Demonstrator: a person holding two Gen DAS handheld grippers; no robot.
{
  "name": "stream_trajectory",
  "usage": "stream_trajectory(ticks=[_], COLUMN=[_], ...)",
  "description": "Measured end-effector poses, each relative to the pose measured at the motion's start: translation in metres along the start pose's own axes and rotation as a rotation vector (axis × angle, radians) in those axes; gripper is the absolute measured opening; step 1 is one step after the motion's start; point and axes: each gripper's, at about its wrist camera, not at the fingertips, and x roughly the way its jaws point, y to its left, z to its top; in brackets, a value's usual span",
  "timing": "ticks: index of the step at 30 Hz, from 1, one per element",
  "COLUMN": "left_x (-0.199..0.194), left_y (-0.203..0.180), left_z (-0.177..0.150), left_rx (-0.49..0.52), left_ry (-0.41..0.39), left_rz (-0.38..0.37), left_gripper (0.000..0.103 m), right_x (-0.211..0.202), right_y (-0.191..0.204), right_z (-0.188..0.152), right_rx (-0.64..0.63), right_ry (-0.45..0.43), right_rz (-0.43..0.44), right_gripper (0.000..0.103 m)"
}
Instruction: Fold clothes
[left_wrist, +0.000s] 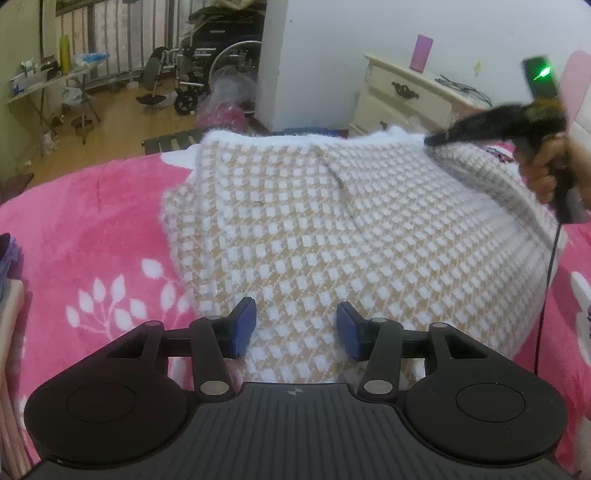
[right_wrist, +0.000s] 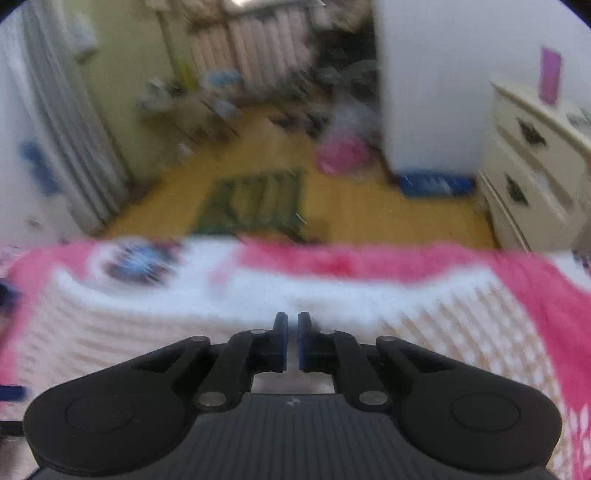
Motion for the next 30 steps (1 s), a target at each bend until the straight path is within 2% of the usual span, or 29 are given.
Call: stream_trajectory(ticks=[2,4,5,7,8,9,10,13,15,17,19,20,22,25,26,27,29,30], left_x=[0.000,0.000,-0.002,-0.008,-0.012,-0.018,-0.023,-0.029,-0.030,-0.028,-0.029,-0.032,-0.036,-0.034,-0.031,-0.028,-0.021,-0.019], left_y=[0.001,0.001,0.002,0.004,0.005,0.008,0.011,0.021,0.029,0.040,0.050,0.054,0.059,0.068,0.071,0.075,0.082,0.085], left_z=[0.000,0.001,0.002,0.003,0.004,0.003,0.002,-0.005,-0.010,-0.013,-0.016,-0.017,-0.019,-0.022,-0.023,-0.024,-0.023,-0.021], left_rx=[-0.003,-0.007,-0.017,-0.053,-0.079,-0.109,-0.130,-0.154,-0.167,-0.243,-0.318,-0.349,-0.377,-0.425,-0.450,-0.475,-0.524,-0.546], left_ry=[0.000,0.000,-0.001,-0.005,-0.009,-0.013,-0.016,0.002,0.023,0.051,0.064,0.062,0.066,0.083,0.093,0.103,0.120,0.126], left_rz=[-0.005,-0.009,-0.009,-0.015,-0.020,-0.034,-0.047,-0.049,-0.037,-0.030,-0.042,-0.051,-0.062,-0.093,-0.108,-0.124,-0.146,-0.155], left_gripper=[0.049,0.049,0.049,0.049,0.049,0.050,0.050,0.054,0.054,0.054,0.054,0.054,0.054,0.054,0.054,0.054,0.054,0.054], right_x=[-0.006,0.028,0.042,0.046,0.037,0.017,0.001,-0.040,-0.017,0.014,0.010,-0.007,-0.038,-0.056,-0.043,-0.035,-0.039,-0.047], right_y=[0.011,0.017,0.019,0.016,0.019,0.026,0.037,0.069,0.081,0.081,0.084,0.094,0.113,0.133,0.136,0.140,0.150,0.159], right_z=[0.003,-0.002,-0.004,-0.004,0.001,0.005,0.008,-0.010,-0.032,-0.058,-0.053,-0.053,-0.054,-0.090,-0.110,-0.127,-0.132,-0.128], right_rx=[-0.025,-0.086,-0.108,-0.066,-0.035,-0.028,-0.051,-0.148,-0.233,-0.279,-0.211,-0.221,-0.243,-0.337,-0.370,-0.410,-0.475,-0.478], right_ry=[-0.012,0.064,0.093,0.070,0.069,0.028,-0.004,-0.005,0.102,0.166,0.151,0.118,0.058,0.077,0.137,0.136,0.074,0.059], right_rz=[0.061,0.036,0.025,0.012,-0.006,-0.009,0.018,0.126,0.085,0.057,0.052,0.074,0.118,0.186,0.178,0.154,0.122,0.108], right_gripper=[0.005,0.005,0.002,0.001,0.005,0.009,0.009,0.011,0.011,0.010,0.010,0.014,0.014,0.017,0.018,0.018,0.018,0.022])
